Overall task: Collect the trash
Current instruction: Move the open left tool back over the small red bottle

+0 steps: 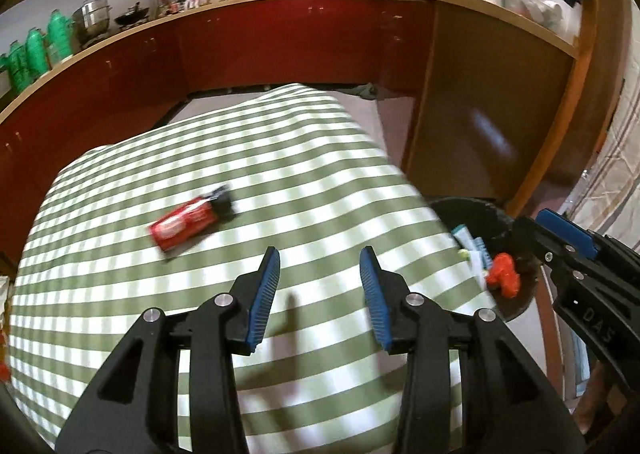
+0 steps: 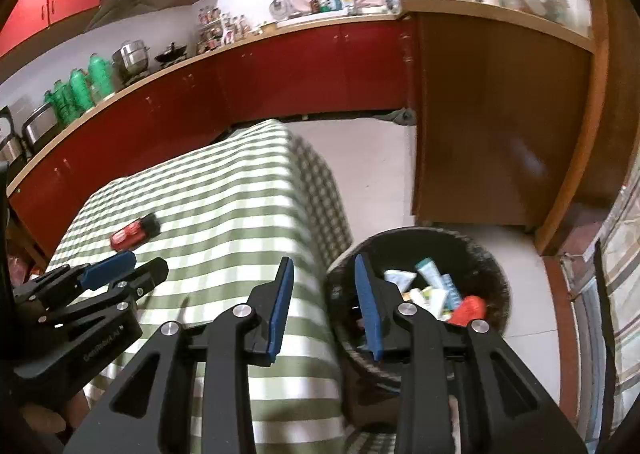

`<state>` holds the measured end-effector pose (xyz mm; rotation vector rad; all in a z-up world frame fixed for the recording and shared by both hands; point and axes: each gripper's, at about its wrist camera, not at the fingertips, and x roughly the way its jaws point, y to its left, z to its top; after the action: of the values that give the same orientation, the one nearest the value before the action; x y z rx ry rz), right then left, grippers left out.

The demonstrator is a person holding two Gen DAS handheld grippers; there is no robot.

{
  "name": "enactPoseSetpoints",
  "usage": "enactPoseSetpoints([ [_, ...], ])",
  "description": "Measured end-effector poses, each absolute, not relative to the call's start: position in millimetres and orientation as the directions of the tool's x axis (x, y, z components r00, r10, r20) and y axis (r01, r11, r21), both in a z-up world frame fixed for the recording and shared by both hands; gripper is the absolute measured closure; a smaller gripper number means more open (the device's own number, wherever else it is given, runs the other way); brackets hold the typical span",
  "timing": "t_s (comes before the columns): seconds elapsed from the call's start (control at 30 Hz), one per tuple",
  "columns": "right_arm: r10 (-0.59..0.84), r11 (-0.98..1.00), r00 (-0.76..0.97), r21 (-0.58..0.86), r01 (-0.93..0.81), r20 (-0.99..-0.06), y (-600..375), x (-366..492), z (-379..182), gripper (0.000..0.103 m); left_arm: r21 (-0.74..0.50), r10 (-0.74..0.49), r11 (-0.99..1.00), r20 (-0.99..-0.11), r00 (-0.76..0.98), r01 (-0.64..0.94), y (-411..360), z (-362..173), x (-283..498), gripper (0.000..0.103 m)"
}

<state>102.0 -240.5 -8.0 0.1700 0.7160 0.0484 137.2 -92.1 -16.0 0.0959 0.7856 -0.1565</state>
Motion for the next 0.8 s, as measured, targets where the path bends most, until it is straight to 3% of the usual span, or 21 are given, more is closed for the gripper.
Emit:
enactPoseSetpoints([
  [0.23, 0.133, 0.987, 0.723, 0.161, -0.031, -0.678, -202.4, 112.0, -13.5, 0.070, 0.037, -0.057, 0.992, -0.719, 0.693, 0.120, -43.7, -18.9, 138.7, 0.062],
  [0.4, 0.129, 0.990, 0.707, 0.133, -0.049, -0.696, -183.4, 121.0, -15.1, 0.070, 0.032, -0.050, 0.994, -0.721, 0.691, 0.106, -23.6, -19.2, 144.6, 0.055],
  [0.8, 0.118, 0.993, 0.662, 0.094, -0.071, -0.741, -157.1, 150.0, -22.2, 0.070, 0.030, -0.062, 0.992, -0.733, 0.678, 0.124, -5.0, -13.9, 169.4, 0.051],
])
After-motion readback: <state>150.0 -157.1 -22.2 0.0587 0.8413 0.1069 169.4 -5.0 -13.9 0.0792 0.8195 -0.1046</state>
